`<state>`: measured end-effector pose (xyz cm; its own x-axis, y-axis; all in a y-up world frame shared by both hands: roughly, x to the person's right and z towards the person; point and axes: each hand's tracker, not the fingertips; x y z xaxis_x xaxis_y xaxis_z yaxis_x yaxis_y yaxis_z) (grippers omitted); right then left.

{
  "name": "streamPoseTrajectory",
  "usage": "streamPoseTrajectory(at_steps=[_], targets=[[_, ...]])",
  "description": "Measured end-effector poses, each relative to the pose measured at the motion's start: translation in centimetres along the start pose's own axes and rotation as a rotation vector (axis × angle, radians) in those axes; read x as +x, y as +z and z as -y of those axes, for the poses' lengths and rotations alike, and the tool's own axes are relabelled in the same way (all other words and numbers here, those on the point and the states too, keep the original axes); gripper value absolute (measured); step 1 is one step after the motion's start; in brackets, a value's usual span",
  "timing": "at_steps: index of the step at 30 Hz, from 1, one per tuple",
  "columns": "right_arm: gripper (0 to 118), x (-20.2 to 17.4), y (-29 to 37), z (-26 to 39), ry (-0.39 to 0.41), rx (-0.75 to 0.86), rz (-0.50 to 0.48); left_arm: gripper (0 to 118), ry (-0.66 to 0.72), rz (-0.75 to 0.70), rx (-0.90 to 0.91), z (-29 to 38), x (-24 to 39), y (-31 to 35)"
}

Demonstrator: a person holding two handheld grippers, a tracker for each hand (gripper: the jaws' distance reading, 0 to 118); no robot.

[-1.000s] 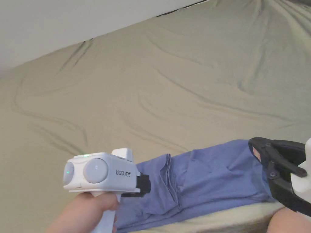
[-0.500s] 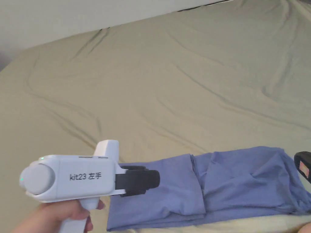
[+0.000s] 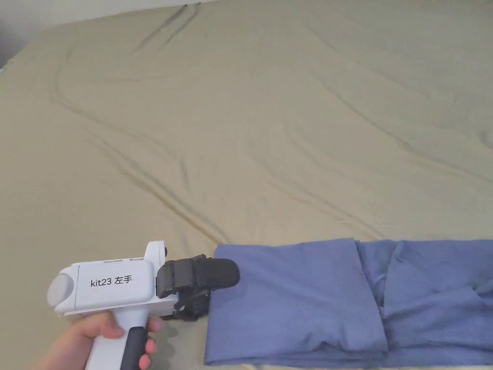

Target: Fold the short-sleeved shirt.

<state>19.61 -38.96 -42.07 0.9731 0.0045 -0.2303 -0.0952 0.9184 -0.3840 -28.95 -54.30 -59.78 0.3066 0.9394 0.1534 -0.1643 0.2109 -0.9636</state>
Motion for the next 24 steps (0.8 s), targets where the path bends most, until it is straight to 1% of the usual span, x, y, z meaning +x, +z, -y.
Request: streamPoseTrajectory(at_steps=[2,3,4,5,6,7,8,9,10,11,12,13,16,17,18,19,20,21,24], targets=[[0,-0.2,-0.5,0.1,0.003,-0.016,0.001,116,0.019,-0.047,-0.002,0.7,0.1,-2.0],[0,-0.3,-0.8,0.2,0.0,-0.025,-0.002,116,-0.017,0.001,0.021,-1.0,-0.7,-2.1],[0,-0.4,-1.1,0.3,-0.002,-0.031,-0.003,111,-0.025,0.024,-0.012,-1.3,-0.5,-2.6],[0,-0.6,-1.2,0.2,-0.003,-0.036,-0.001,90,-0.013,-0.021,-0.029,-1.3,-0.7,-3.3],[0,-0.7,-1.3,0.2,-0.004,-0.039,-0.001,49,-0.031,-0.122,-0.026,-1.1,-0.8,-3.9],[0,-0.7,-1.3,0.2,-0.004,-0.041,-0.004,9,-0.083,-0.306,-0.02,-1.4,-1.4,-4.8],[0,-0.7,-1.2,0.3,-0.003,-0.041,-0.005,9,-0.072,-0.346,-0.035,-1.6,-2.2,-4.8],[0,-0.6,-1.1,0.5,-0.002,-0.04,-0.005,9,0.017,-0.106,-0.036,-2.1,-2.4,-3.9],[0,-0.5,-0.9,0.5,0.0,-0.038,-0.004,9,0.026,-0.158,-0.045,-2.6,-2.3,-3.3],[0,-0.4,-0.7,0.5,0.001,-0.036,-0.002,9,-0.001,-0.185,-0.043,-2.3,-1.6,-3.5],[0,-0.2,-0.4,0.4,0.002,-0.031,0.003,9,-0.066,-0.247,-0.066,-2.3,-1.1,-3.3],[0,-0.1,-0.2,0.5,0.001,-0.03,0.006,9,-0.103,-0.286,-0.071,-2.4,-0.2,-3.1],[0,0.3,0.4,0.5,-0.013,-0.029,0.015,9,-0.075,-0.292,-0.061,-2.6,2.7,-1.9],[0,0.4,0.7,0.5,-0.017,-0.026,0.014,9,-0.083,-0.3,-0.054,-2.9,3.8,-0.9],[0,0.4,0.9,0.5,-0.019,-0.023,0.011,9,-0.122,-0.334,-0.053,-3.1,4.7,-0.1],[0,0.4,1.1,0.4,-0.018,-0.019,0.006,9,-0.163,-0.38,-0.049,-3.5,5.6,1.1],[0,0.4,1.5,0.5,-0.011,-0.015,0.0,9,-0.158,-0.409,-0.04,-2.9,6.9,2.1],[0,0.3,1.8,0.6,-0.005,-0.011,-0.004,9,-0.145,-0.444,-0.027,-3.4,7.0,3.4],[0,0.3,2.5,0.5,0.001,0.002,-0.025,9,-0.124,-0.65,-0.021,-3.9,7.6,7.0]])
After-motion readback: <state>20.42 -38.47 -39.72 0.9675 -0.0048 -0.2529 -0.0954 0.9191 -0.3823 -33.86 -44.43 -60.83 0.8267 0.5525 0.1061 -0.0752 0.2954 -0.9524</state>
